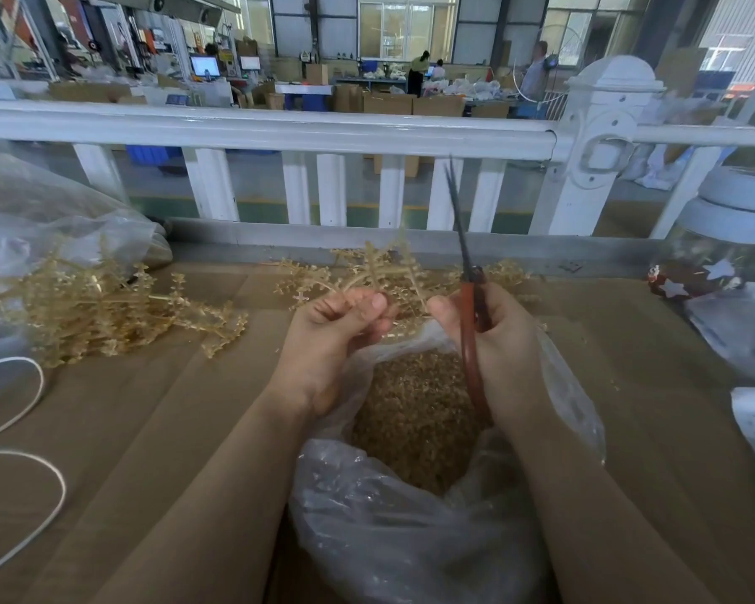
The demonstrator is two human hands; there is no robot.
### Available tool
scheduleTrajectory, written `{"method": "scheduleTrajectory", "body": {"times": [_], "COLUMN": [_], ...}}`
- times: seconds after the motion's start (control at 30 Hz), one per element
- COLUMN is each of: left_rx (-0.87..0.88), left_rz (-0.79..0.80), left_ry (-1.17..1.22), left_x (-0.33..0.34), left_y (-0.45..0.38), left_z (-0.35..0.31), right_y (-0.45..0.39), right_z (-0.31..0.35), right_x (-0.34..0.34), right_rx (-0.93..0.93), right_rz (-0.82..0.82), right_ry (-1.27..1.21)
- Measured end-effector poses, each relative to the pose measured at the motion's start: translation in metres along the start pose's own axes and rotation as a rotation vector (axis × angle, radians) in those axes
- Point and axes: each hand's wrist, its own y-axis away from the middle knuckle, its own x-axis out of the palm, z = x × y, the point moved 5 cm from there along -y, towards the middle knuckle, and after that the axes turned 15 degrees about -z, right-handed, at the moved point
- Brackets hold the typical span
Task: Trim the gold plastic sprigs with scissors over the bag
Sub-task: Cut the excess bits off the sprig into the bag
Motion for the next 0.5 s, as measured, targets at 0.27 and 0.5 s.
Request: {"method": "scheduleTrajectory", "body": {"times": [0.27,0.5], "left_rx": [0.106,0.132], "left_rz": [-0.003,0.009], "left_ry": [0.001,-0.004], "left_x": [-0.003,-0.003], "left_y": [0.000,0.000], "left_z": [-0.007,-0.009], "right_y": [0.004,0.002], "right_z": [-0.010,-0.010], "right_x": [0.011,0.012], "right_rx": [-0.250,-0.380], "right_rz": [0.126,0.116], "right_ry": [0.481,0.636]}}
